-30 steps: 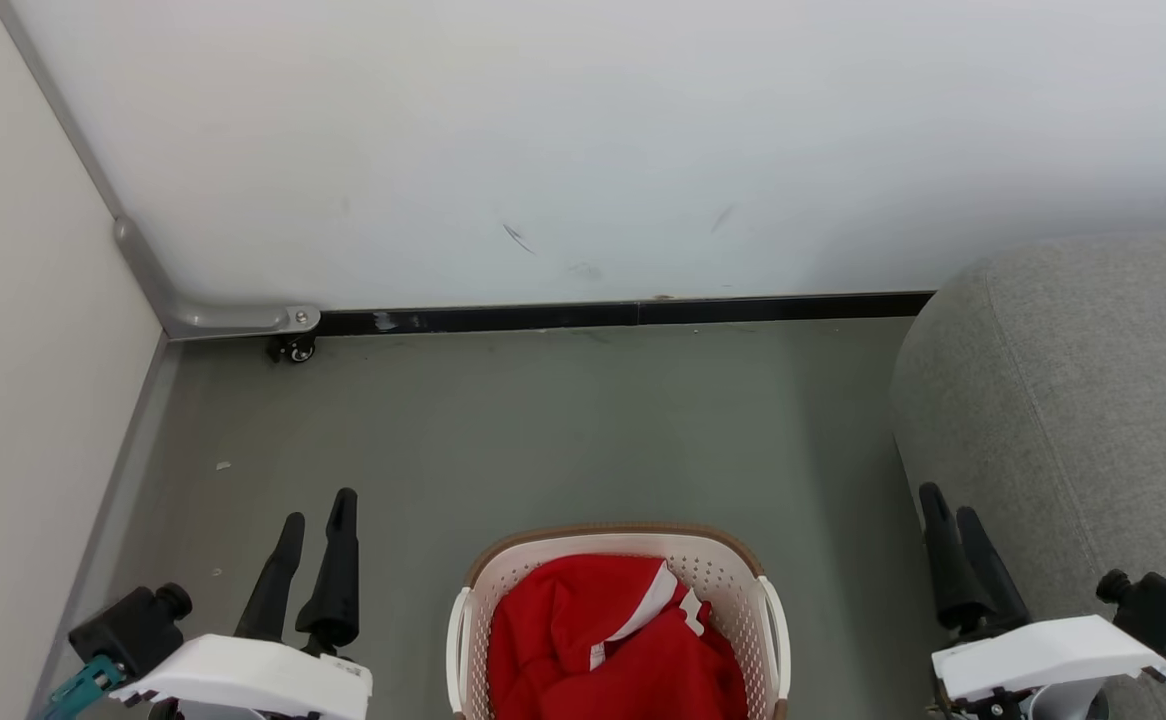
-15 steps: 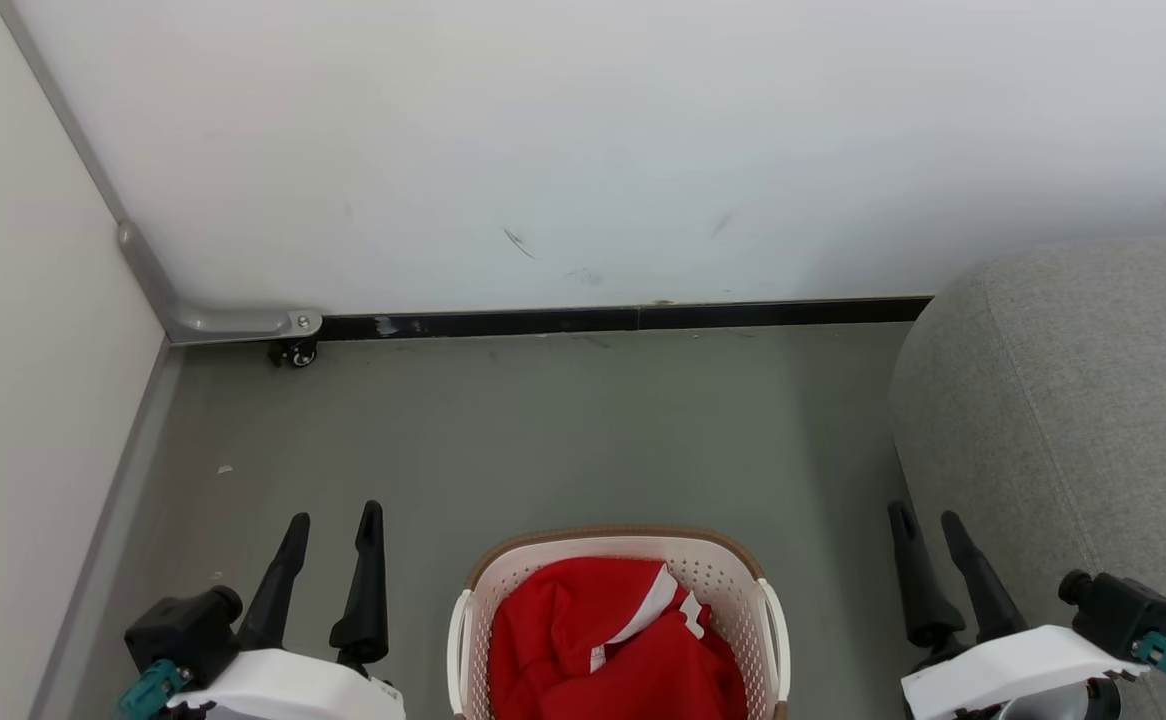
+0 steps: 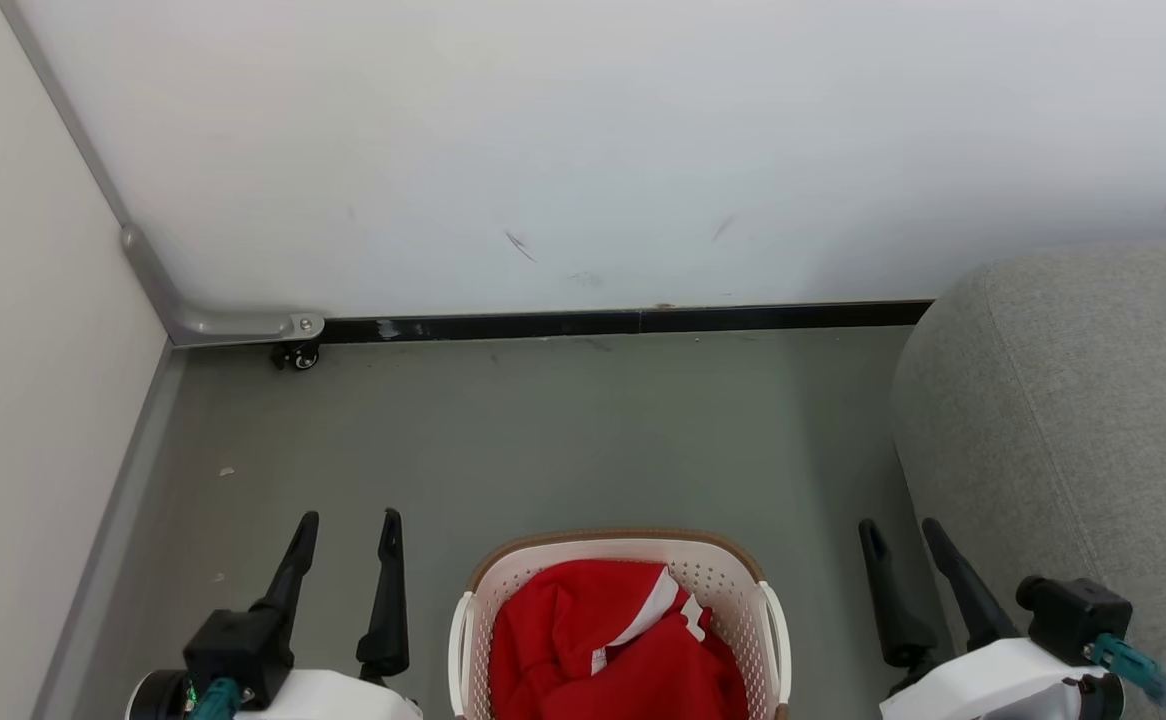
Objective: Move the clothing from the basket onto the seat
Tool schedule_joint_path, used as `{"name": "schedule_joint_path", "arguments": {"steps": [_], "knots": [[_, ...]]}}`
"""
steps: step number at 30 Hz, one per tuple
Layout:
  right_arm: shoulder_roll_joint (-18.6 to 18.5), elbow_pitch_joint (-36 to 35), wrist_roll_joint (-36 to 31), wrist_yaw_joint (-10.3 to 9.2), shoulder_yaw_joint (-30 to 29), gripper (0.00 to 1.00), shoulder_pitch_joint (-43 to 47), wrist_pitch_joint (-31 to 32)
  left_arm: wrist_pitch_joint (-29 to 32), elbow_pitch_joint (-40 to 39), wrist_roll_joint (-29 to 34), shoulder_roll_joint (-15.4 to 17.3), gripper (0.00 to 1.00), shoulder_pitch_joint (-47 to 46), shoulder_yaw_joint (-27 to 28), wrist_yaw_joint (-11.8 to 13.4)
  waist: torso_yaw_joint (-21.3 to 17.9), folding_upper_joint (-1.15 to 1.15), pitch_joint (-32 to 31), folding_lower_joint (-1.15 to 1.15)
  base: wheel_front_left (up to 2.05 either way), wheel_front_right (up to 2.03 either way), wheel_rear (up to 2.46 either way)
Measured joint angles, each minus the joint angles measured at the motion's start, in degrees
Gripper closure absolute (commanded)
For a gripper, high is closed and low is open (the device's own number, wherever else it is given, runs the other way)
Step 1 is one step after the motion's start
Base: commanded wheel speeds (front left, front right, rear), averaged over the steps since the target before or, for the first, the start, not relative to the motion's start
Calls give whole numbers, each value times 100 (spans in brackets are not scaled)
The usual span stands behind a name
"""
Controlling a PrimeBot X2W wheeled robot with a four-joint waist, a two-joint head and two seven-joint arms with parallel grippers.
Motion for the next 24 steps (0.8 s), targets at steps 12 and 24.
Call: {"name": "schedule_joint_path", "arguments": {"steps": [12, 24], "knots": [[9, 49, -904, 0, 94, 0, -118, -158, -207, 97, 864, -1, 0, 83, -143, 214, -9, 0, -10, 0, 0, 0, 0], [14, 69, -1302, 1, 93, 0, -118, -258, -303, 356, 1128, -22, 0, 85, -75, 399, 0, 0, -8, -1, 0, 0, 0]]}}
